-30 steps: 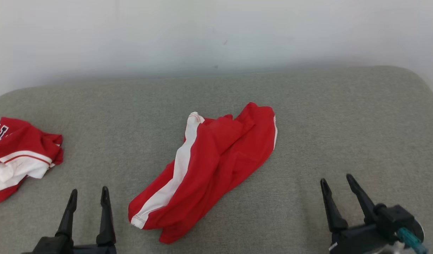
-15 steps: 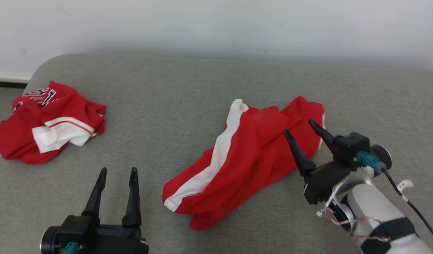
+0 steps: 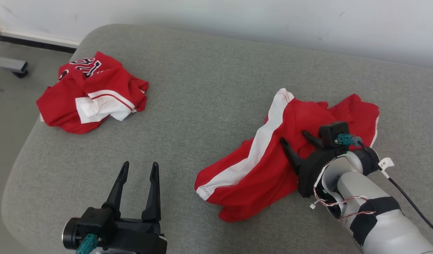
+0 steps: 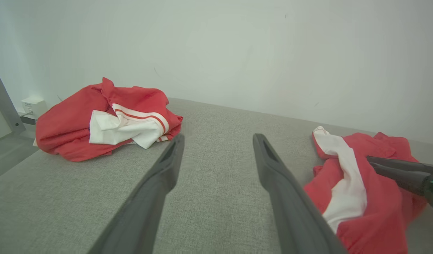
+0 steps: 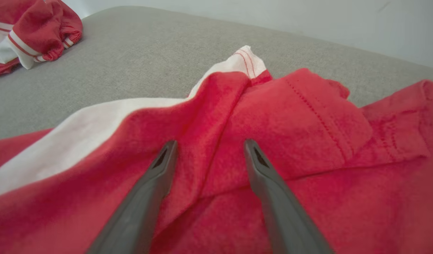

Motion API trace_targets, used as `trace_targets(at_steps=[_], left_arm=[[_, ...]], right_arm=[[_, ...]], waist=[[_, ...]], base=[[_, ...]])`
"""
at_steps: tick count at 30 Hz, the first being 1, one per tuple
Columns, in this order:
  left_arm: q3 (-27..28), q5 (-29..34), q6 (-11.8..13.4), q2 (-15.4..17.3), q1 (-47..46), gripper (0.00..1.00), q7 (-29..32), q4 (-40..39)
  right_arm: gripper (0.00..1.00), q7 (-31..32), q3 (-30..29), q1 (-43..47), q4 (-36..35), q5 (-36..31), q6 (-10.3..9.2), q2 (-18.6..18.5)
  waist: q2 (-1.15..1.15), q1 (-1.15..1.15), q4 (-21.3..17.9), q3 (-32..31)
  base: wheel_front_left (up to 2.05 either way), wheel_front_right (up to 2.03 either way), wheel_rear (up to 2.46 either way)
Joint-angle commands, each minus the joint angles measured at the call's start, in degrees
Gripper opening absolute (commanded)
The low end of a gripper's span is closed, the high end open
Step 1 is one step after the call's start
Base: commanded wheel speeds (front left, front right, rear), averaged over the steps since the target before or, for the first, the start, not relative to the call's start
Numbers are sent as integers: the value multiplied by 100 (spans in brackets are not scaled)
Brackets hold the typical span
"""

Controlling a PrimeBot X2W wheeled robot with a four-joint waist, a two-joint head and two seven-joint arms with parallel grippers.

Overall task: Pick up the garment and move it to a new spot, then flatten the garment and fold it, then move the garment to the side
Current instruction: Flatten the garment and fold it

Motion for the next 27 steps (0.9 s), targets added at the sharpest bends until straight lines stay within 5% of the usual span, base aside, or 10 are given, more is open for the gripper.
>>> trace_targets(at_steps=[1, 2, 14, 22, 27], left_arm=[[-20, -62, 15, -5, -36, 100, -17, 5], [-28, -77, 33, -6, -35, 100, -17, 9], [253, 20, 26, -4, 317, 100, -17, 142], [520, 72, -21, -2, 599, 100, -18, 127], [526, 66, -17, -4, 580, 100, -18, 126]], right_arm=[[72, 0, 73, -72, 47, 109, -13, 47], [0, -43, 105, -89, 90, 221, -13, 43], [0, -1122, 253, 274, -309, 418, -13, -283], [0, -1130, -1050, 1836, -2198, -465, -13, -552], [0, -1122, -1798, 3000, -3058, -861, -13, -385]], waist=[[-1, -1, 120, 79], [-1, -1, 124, 75], [-1, -1, -455, -388], [-1, -1, -1075, -598], [-1, -1, -1284, -593]], base=[[0, 0, 0], [0, 0, 0], [0, 0, 0], [0, 0, 0], [0, 0, 0]])
